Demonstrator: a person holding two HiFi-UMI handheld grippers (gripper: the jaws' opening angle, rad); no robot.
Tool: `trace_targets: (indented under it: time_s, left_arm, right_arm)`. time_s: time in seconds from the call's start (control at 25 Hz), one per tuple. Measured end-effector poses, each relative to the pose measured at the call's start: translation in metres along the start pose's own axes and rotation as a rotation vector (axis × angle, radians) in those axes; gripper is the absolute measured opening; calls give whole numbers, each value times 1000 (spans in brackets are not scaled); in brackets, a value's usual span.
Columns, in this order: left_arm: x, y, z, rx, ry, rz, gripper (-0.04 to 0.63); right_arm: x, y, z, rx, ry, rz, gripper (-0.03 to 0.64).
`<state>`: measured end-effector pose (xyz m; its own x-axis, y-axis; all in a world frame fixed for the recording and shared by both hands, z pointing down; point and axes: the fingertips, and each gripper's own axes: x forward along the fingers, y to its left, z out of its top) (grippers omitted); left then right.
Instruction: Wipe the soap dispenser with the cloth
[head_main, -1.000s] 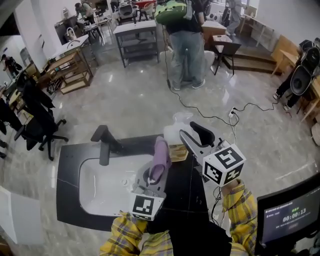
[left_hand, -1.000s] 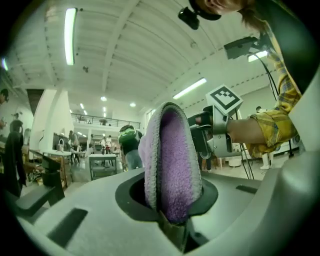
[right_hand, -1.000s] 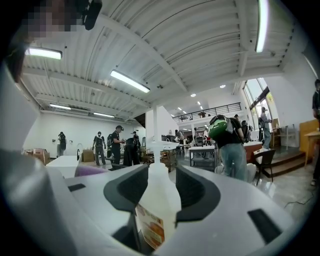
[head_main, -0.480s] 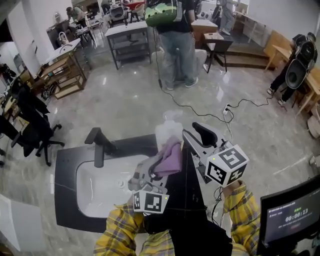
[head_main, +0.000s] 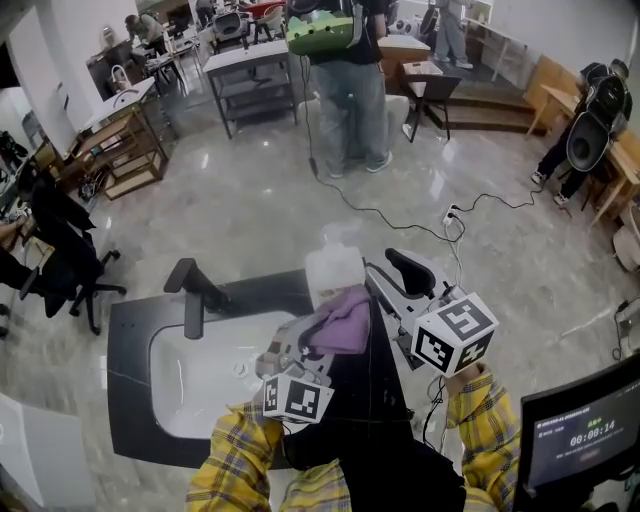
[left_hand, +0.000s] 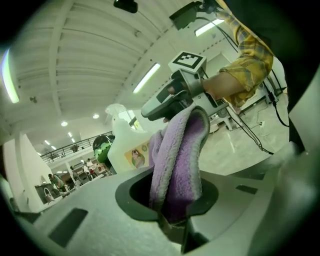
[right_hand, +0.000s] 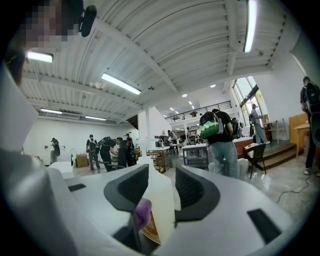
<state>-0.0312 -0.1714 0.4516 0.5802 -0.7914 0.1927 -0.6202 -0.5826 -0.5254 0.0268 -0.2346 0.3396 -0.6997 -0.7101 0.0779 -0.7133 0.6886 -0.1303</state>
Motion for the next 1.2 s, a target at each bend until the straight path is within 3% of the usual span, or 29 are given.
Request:
trace_targets:
  time_s: [0.24, 0.6, 1.2]
  left_arm:
    - [6, -7, -29, -155, 56, -48, 72]
    - [15, -28, -57, -240, 145, -122, 72]
    - [22, -37, -87, -341, 226, -153, 72]
  right_arm:
    - [3, -2, -4, 36, 3, 7, 158]
    - [9, -2, -12, 39, 19, 20, 158]
    - [15, -7, -19, 43, 28, 47, 158]
